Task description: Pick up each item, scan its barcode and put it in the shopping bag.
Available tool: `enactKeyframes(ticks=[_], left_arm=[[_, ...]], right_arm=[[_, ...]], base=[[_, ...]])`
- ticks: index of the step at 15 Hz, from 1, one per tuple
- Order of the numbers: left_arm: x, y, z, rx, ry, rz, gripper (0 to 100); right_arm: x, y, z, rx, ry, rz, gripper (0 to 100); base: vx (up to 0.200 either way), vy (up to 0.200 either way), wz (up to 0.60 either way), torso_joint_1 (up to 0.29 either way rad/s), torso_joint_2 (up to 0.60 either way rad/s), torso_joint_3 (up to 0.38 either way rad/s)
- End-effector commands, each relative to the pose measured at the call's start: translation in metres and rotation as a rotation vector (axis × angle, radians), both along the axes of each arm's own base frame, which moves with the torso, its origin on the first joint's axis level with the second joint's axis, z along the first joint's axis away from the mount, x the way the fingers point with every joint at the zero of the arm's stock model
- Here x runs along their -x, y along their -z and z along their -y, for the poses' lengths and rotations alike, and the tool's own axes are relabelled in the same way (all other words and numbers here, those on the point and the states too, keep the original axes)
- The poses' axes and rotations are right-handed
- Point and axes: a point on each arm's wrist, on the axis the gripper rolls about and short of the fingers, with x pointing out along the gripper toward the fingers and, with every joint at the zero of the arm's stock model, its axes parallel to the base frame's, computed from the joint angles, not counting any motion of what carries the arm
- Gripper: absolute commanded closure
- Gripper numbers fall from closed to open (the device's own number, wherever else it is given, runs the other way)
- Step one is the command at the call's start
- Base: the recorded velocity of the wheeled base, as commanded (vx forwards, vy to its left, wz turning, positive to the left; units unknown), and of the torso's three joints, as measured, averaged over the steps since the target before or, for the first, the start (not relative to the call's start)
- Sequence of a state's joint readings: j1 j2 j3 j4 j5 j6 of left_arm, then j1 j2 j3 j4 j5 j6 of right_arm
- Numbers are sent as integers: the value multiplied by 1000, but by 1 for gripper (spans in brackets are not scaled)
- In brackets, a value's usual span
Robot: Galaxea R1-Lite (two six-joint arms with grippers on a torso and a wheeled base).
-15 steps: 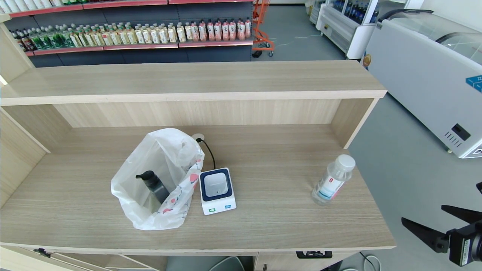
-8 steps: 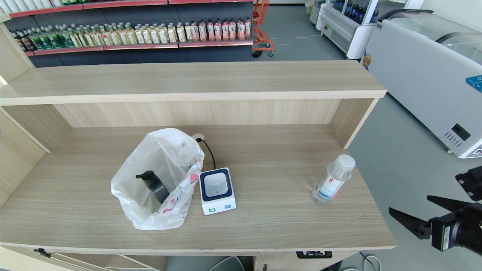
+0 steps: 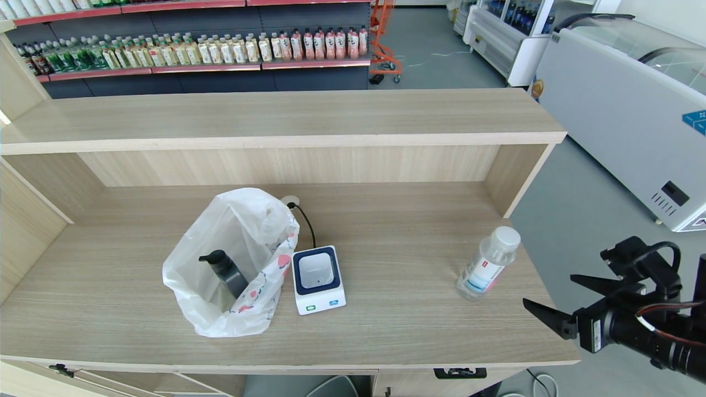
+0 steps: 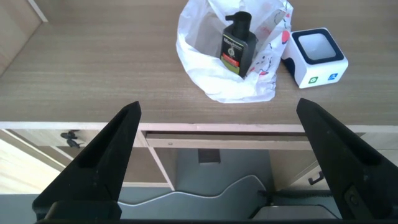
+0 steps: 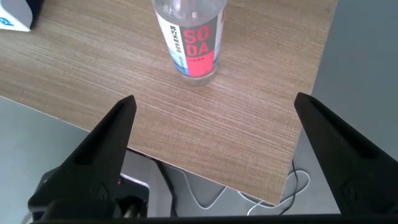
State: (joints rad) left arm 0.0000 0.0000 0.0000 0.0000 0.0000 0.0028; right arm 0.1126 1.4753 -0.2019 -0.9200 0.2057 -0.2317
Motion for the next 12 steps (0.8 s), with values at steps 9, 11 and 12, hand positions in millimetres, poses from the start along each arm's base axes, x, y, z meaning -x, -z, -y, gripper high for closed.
enactKeyframes(ticks=[9, 11, 12], left_arm=[[0, 0, 0, 0, 0, 0, 0], [0, 0, 0, 0, 0, 0, 0], [0, 0, 0, 0, 0, -2, 0]], right_arm=[[-43, 29, -10, 8, -24, -23, 0], [-54, 31, -15, 4, -42, -12, 0], [-57, 31, -17, 2, -49, -9, 0]], base=[[0, 0, 0, 0, 0, 0], [0, 0, 0, 0, 0, 0], [0, 0, 0, 0, 0, 0]])
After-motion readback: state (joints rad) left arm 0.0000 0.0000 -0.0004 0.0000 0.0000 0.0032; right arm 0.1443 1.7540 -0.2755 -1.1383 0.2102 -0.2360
